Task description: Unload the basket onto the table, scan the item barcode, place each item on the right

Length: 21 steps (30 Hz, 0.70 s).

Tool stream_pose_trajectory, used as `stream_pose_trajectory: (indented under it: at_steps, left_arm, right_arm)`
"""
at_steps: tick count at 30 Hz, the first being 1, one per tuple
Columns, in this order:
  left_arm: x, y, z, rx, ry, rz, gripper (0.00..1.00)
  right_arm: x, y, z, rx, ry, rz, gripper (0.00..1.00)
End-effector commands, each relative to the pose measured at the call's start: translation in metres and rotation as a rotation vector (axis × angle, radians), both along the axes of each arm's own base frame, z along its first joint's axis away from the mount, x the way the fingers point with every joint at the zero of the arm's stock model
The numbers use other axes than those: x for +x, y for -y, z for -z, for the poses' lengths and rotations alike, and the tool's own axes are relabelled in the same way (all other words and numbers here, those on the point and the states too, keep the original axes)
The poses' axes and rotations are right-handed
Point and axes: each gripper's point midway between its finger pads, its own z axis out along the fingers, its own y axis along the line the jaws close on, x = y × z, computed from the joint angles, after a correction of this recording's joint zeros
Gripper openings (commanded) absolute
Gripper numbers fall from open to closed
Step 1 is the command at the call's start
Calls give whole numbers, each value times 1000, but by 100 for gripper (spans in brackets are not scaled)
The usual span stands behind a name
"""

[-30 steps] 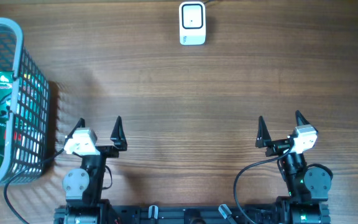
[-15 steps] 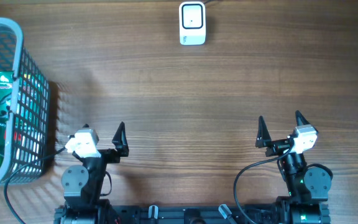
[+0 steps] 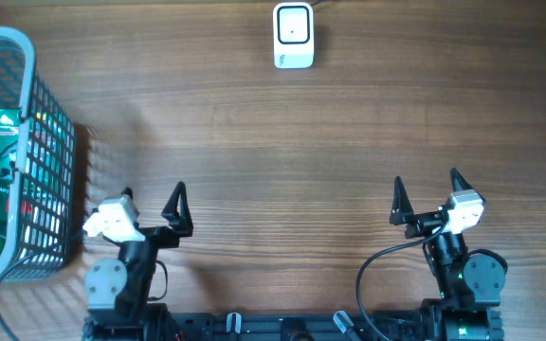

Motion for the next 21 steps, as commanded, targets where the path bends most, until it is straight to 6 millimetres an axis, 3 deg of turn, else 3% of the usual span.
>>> stream_pose_trajectory:
  at_steps: [1, 5, 9, 13, 17, 21]
  left_arm:
    - [-2, 1, -34, -7, 4, 5, 100]
    - [7, 1, -53, -7, -74, 6, 100]
    - [27, 5, -89, 8, -204, 33, 100]
    - [32, 39, -123, 25, -272, 254, 100]
    - [33, 50, -124, -4, -291, 316, 100]
    - [32, 35, -121, -60, -351, 203, 100]
  right_arm:
    - [0, 1, -1, -12, 9, 7, 100]
    - [0, 1, -1, -12, 9, 7, 100]
    - [0, 1, -1, -12, 8, 7, 100]
    - [0, 1, -1, -12, 9, 7, 100]
    - [0, 1, -1, -12, 9, 7, 100]
    - [0, 1, -1, -12, 9, 7, 100]
